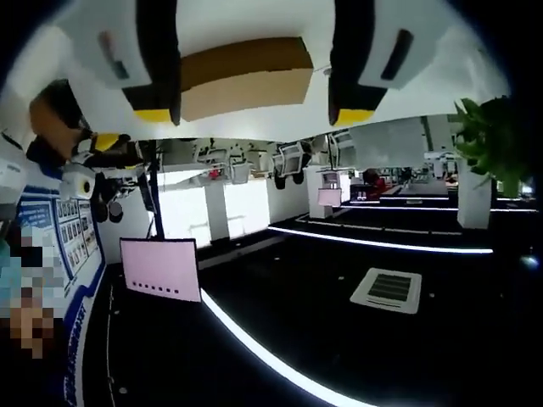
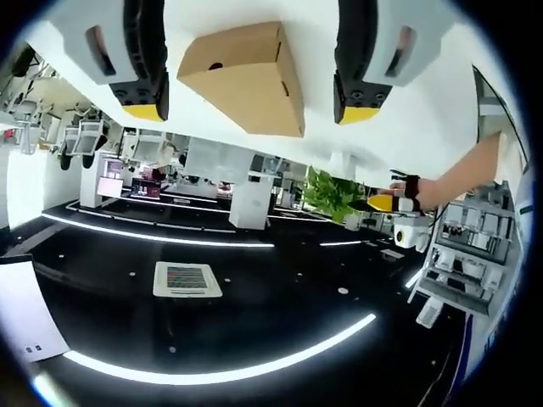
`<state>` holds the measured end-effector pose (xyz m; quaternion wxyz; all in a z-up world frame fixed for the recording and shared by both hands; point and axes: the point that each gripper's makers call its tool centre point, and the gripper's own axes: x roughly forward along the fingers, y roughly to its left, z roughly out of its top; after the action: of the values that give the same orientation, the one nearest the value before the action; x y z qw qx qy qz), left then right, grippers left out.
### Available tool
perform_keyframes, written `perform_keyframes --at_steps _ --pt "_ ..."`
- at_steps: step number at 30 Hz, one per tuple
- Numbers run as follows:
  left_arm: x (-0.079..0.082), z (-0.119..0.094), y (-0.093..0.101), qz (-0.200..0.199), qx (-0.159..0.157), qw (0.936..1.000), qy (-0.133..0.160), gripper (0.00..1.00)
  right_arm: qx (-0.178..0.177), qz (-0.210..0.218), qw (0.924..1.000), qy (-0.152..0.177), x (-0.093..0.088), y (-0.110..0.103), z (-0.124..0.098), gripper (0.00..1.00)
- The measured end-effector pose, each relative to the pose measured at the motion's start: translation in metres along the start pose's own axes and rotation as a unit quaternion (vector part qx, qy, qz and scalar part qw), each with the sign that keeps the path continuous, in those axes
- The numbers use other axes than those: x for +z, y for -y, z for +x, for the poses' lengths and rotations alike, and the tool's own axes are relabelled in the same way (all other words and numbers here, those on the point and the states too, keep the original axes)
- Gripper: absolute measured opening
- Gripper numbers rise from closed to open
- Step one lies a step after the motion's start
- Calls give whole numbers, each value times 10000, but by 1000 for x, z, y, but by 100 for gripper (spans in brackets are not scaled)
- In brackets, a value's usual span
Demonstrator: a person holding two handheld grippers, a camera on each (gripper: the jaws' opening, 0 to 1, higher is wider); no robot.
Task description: Operate the shoe box by opening the lid, removing the specified soft item, and placing it in the target area until the item is outside and the box remains undamaged.
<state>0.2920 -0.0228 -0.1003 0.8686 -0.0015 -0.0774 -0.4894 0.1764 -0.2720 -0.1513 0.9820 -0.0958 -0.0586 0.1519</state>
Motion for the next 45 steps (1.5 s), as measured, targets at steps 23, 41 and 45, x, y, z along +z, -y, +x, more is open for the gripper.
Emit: perform_keyframes --at_steps 23,41,45 --pt "40 22 -12 -465 -496 9972 325 65 -90 61 9997 220 26 1 7 92" --pt "-7 36 -22 243 -496 9980 -298 74 -446 534 9974 171 14 15 13 84" --pt "-5 35 -18 130 -580 9981 -187 73 -427 519 9975 235 15 16 13 88"
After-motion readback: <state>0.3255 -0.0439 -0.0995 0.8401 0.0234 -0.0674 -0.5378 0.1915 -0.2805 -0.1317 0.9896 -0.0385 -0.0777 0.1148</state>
